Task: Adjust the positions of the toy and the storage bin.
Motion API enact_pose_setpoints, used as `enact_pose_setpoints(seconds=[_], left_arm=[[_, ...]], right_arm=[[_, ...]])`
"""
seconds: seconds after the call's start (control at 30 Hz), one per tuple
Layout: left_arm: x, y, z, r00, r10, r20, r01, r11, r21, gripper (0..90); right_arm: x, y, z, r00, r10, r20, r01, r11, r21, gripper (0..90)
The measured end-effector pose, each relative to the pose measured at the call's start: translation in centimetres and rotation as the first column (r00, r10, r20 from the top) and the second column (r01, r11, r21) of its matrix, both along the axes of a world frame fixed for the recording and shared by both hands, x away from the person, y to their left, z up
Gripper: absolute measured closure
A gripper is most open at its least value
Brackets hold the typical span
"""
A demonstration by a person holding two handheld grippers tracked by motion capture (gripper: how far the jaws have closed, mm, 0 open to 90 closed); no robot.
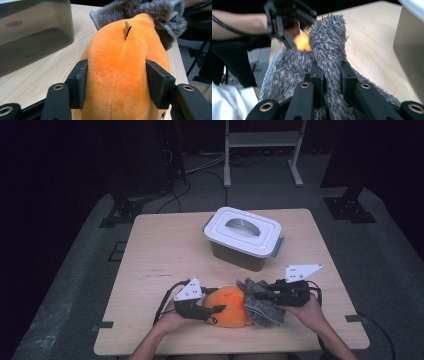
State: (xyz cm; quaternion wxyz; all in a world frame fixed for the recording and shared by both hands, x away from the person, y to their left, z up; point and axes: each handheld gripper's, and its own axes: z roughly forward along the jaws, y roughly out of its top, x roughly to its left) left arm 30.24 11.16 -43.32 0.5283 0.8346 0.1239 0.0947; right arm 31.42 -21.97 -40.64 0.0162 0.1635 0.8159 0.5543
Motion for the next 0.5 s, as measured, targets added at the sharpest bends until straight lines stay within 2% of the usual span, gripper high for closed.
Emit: enact_pose_setpoints(seconds=[0.13,0.2,0.3,0.33,0.37,0.43,0.47,0.5], left_arm=[[0.1,-1.0,0.3,0.9999,0.002,0.017,-0.002,1.0000,-0.004,43.6],[0.1,-1.4,0.4,0.9998,-0.005,0.022,0.004,1.0000,0.002,43.5],[0.0,-1.1,0.4,0.9997,-0.017,0.016,0.016,0.9998,0.012,40.0],[-0.1,-0.9,0.4,0.9997,-0.025,0.002,0.025,0.9996,0.015,36.1],[-0.1,-0.7,0.4,0.9993,-0.035,-0.011,0.035,0.9993,0.013,36.1],[-0.1,-0.5,0.4,0.9983,-0.046,-0.037,0.046,0.9989,0.004,25.6],[0.1,-0.5,0.5,0.9973,-0.026,-0.068,0.026,0.9996,0.008,14.0],[0.1,-0.5,0.5,0.9973,-0.026,-0.068,0.026,0.9996,0.008,7.5]], right_arm=[[0.2,0.7,1.1,0.9996,0.013,0.026,-0.014,0.9994,0.031,76.1],[0.3,1.4,1.4,0.9991,0.023,0.037,-0.023,0.9994,0.024,76.1],[0.4,2.4,0.5,0.9991,0.038,0.017,-0.038,0.9989,-0.026,76.1],[0.3,2.4,0.1,0.9988,0.048,0.004,-0.048,0.9987,-0.015,76.2],[0.3,2.4,0.1,0.9988,0.048,0.004,-0.048,0.9987,-0.015,76.2],[0.1,2.3,-0.3,0.9984,0.057,-0.006,-0.057,0.9984,-0.008,76.3],[-0.2,2.2,-0.4,0.9982,0.060,-0.006,-0.060,0.9981,-0.015,76.3],[-0.2,2.2,-0.4,0.9982,0.060,-0.006,-0.060,0.9981,-0.015,76.3]])
